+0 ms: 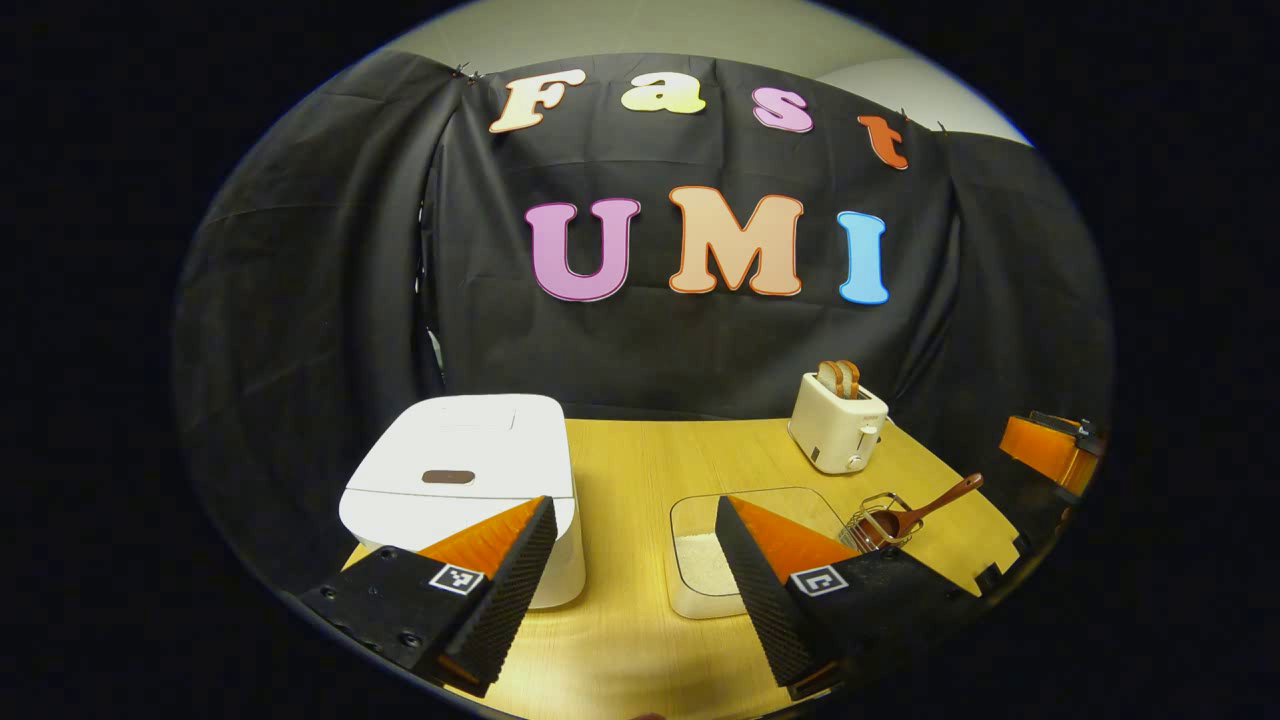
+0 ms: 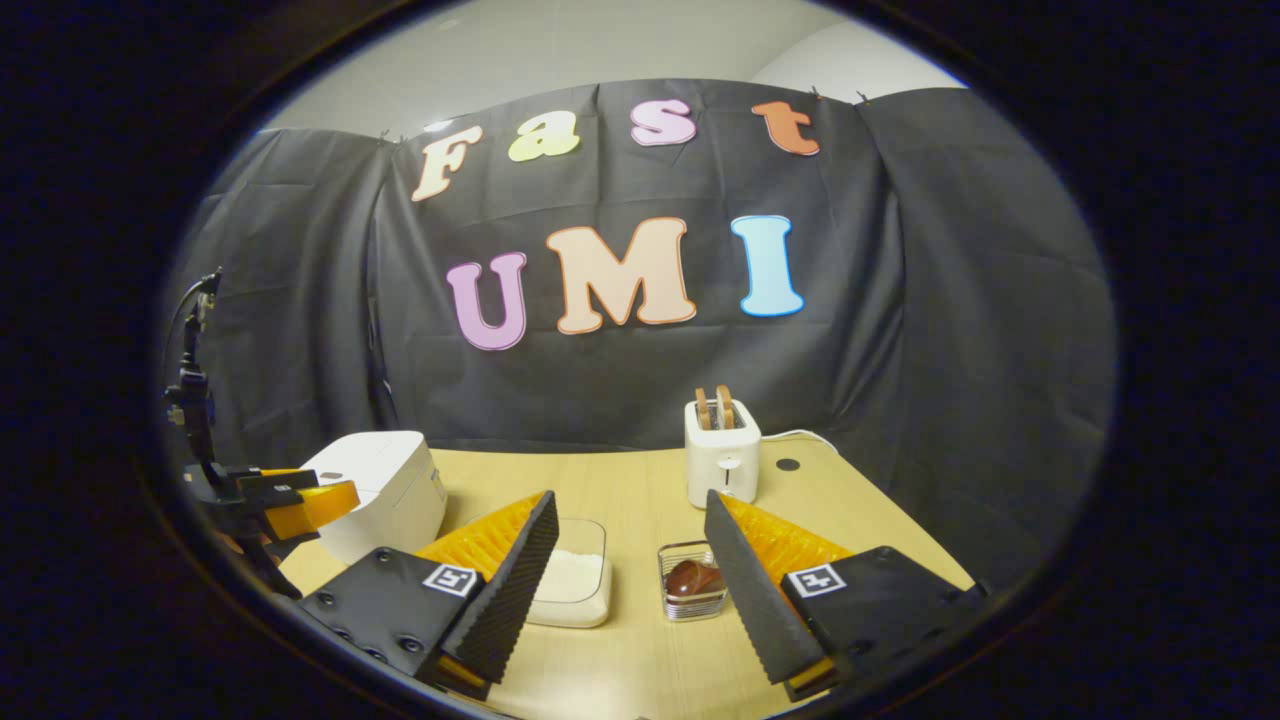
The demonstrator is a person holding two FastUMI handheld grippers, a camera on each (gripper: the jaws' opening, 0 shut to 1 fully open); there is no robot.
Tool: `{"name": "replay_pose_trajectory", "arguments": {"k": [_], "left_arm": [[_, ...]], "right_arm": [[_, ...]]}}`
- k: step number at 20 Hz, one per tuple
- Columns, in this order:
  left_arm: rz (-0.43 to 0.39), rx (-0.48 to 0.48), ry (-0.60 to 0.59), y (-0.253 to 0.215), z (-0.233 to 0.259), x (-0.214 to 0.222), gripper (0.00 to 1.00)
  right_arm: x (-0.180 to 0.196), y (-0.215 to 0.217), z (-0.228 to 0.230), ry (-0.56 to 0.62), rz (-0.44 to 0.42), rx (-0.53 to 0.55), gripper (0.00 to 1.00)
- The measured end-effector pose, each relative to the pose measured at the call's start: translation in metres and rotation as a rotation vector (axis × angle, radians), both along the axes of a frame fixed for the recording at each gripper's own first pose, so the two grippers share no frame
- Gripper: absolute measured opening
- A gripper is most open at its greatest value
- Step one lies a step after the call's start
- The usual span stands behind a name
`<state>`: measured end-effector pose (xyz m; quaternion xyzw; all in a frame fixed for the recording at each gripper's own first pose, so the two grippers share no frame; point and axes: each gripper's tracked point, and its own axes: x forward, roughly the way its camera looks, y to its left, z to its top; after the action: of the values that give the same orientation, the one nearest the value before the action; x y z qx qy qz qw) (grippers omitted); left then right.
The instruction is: Close the left gripper, press the button to open the rice cooker; take a wooden spoon from the chopstick holder with the right hand, scoop a spoonful of rice and pour it into the rice cooker, then put the wooden spoon back into the chopstick holder.
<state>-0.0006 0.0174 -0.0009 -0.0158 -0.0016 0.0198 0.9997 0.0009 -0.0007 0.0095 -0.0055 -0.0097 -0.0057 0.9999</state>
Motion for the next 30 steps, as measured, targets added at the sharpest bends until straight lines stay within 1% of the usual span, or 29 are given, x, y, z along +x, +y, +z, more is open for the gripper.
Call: {"name": "replay_pose_trajectory", "arguments": {"k": [11, 12, 13, 15, 16, 17, 18, 19, 20, 21, 22, 23, 24, 25, 26, 28, 29, 30], "left_arm": [[0.007, -0.017, -0.005, 0.003, 0.001, 0.001, 0.95], [0.008, -0.018, -0.011, 0.004, 0.002, 0.001, 0.94], [0.009, -0.018, -0.015, 0.005, 0.004, 0.000, 0.93], [0.008, -0.017, -0.020, 0.008, 0.005, -0.002, 0.89], [0.011, -0.016, -0.023, 0.011, 0.006, -0.004, 0.82], [0.014, -0.016, -0.027, 0.014, 0.008, -0.006, 0.81], [0.019, -0.014, -0.029, 0.017, 0.007, -0.007, 0.72], [0.026, -0.013, -0.035, 0.020, 0.009, -0.008, 0.66], [0.028, -0.016, -0.042, 0.023, 0.012, -0.009, 0.55], [0.023, -0.023, -0.050, 0.023, 0.015, -0.012, 0.52], [0.016, -0.029, -0.050, 0.024, 0.015, -0.012, 0.37], [0.016, -0.033, -0.051, 0.027, 0.017, -0.014, 0.31], [0.021, -0.031, -0.051, 0.031, 0.016, -0.013, 0.21], [0.031, -0.026, -0.052, 0.037, 0.017, -0.014, 0.16], [0.035, -0.021, -0.050, 0.041, 0.017, -0.014, 0.07], [0.046, -0.013, -0.041, 0.050, 0.014, -0.015, 0.00], [0.043, -0.015, -0.039, 0.053, 0.014, -0.015, 0.00], [0.040, -0.018, -0.038, 0.056, 0.015, -0.014, 0.00]], "right_arm": [[-0.004, -0.023, -0.001, -0.009, -0.046, 0.022, 1.00], [-0.005, -0.025, -0.001, -0.010, -0.049, 0.023, 0.96], [-0.004, -0.027, -0.001, -0.011, -0.051, 0.023, 1.00], [-0.004, -0.027, 0.000, -0.016, -0.053, 0.021, 1.00], [-0.004, -0.027, 0.001, -0.018, -0.052, 0.020, 0.96], [-0.005, -0.027, 0.002, -0.022, -0.052, 0.018, 1.00], [-0.005, -0.027, 0.004, -0.025, -0.052, 0.016, 1.00], [-0.005, -0.026, 0.004, -0.027, -0.052, 0.013, 1.00], [-0.006, -0.026, 0.004, -0.027, -0.052, 0.012, 1.00], [-0.007, -0.025, 0.001, -0.025, -0.049, 0.011, 1.00], [-0.007, -0.024, 0.000, -0.021, -0.047, 0.008, 1.00], [-0.008, -0.023, -0.001, -0.019, -0.046, 0.004, 1.00], [-0.008, -0.022, -0.001, -0.018, -0.047, -0.001, 1.00], [-0.009, -0.021, -0.002, -0.018, -0.047, -0.005, 1.00], [-0.009, -0.019, -0.003, -0.017, -0.044, -0.007, 1.00], [-0.010, -0.014, -0.002, -0.019, -0.036, -0.010, 1.00], [-0.010, -0.013, -0.002, -0.021, -0.034, -0.013, 1.00], [-0.011, -0.011, -0.002, -0.021, -0.034, -0.017, 0.96]]}}
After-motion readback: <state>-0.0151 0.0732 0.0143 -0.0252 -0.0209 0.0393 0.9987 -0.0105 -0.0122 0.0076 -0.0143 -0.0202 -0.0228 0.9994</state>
